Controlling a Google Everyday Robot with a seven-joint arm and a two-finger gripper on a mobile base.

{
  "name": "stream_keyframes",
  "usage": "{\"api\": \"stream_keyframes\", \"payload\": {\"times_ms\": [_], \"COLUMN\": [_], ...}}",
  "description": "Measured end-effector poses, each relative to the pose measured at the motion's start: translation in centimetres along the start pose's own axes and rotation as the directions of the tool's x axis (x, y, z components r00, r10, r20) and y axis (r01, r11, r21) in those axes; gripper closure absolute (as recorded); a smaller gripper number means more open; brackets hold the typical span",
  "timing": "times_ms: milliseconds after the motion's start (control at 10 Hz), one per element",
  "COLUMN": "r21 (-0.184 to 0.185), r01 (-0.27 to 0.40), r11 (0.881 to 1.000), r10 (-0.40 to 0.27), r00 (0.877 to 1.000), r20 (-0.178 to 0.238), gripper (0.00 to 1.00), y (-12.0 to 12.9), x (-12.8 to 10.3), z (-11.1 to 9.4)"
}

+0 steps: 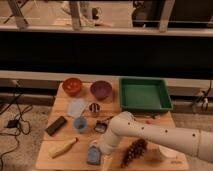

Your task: Place sponge in purple bowl

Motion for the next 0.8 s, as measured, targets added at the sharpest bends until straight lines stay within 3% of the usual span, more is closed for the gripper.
{"api": "stream_keyframes", "payload": {"times_ms": [400, 700, 800], "r21": [-0.004, -0.004, -0.004], "r01": [-0.001, -0.001, 0.000], "r11": [1.000, 1.000, 1.000], "r10": [0.001, 0.001, 0.000], "r00": [1.000, 1.000, 1.000], "r20": [-0.002, -0.002, -0.002], "gripper": [0.22, 0.33, 0.44], "y": [0.09, 0.08, 0.08], "x": [0.06, 0.06, 0.05], "z": [-0.02, -0.02, -0.02]}}
